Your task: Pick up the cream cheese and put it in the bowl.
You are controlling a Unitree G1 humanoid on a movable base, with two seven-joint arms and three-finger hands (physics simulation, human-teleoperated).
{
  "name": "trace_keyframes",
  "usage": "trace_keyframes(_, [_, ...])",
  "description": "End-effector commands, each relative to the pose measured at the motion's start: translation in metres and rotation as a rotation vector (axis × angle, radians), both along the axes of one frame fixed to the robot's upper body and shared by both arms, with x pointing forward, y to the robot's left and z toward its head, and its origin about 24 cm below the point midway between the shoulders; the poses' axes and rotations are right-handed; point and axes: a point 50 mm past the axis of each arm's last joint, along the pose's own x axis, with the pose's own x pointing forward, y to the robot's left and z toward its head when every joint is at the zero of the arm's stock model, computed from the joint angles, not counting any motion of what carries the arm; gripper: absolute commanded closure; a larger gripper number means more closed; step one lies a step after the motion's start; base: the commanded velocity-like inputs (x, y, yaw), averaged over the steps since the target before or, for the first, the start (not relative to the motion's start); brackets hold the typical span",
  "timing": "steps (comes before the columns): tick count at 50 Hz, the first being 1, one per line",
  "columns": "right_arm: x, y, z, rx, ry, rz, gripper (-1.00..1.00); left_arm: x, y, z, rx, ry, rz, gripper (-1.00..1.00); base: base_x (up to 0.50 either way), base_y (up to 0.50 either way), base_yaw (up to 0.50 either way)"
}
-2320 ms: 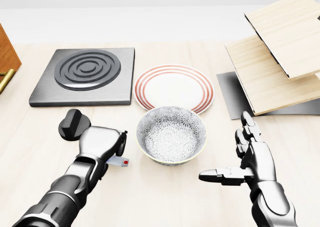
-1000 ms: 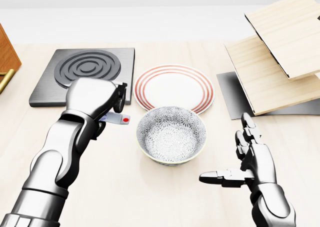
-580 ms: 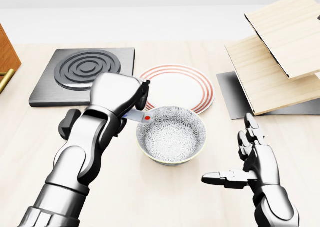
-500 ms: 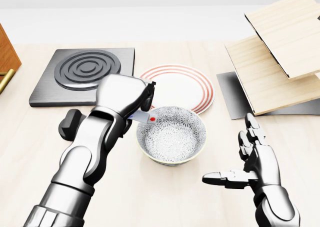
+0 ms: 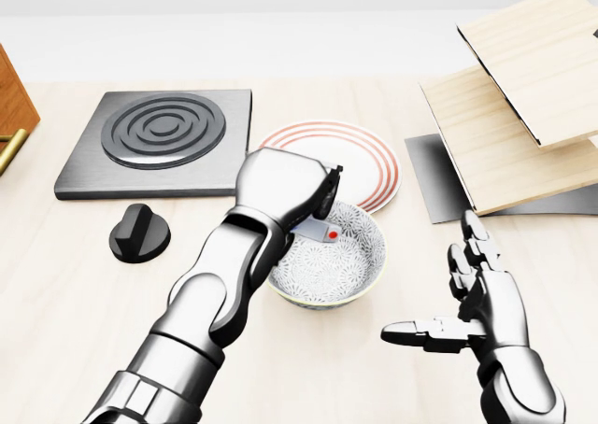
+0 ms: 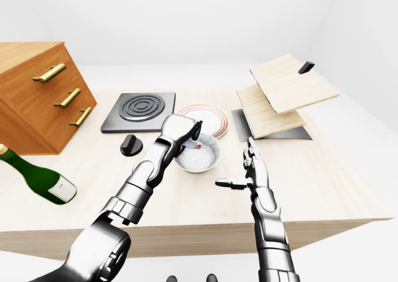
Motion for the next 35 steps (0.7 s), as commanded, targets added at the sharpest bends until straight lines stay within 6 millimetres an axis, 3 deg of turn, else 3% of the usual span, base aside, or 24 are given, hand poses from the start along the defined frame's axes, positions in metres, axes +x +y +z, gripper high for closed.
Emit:
trace_keyframes(1, [0.0,0.0,0.002,0.006,-0.002,-0.001,-1.0,-0.005,-0.018,0.006,-0.019,-0.022,-0.038,1.0,0.0,0.0,0.0])
trace_keyframes(35, [0.001,0.003,0.004,0.009,-0.008,0.009,-1.0,-0.007,-0.031,-0.009,0.028,0.0,-0.06,1.0,0.0,0.0,0.0])
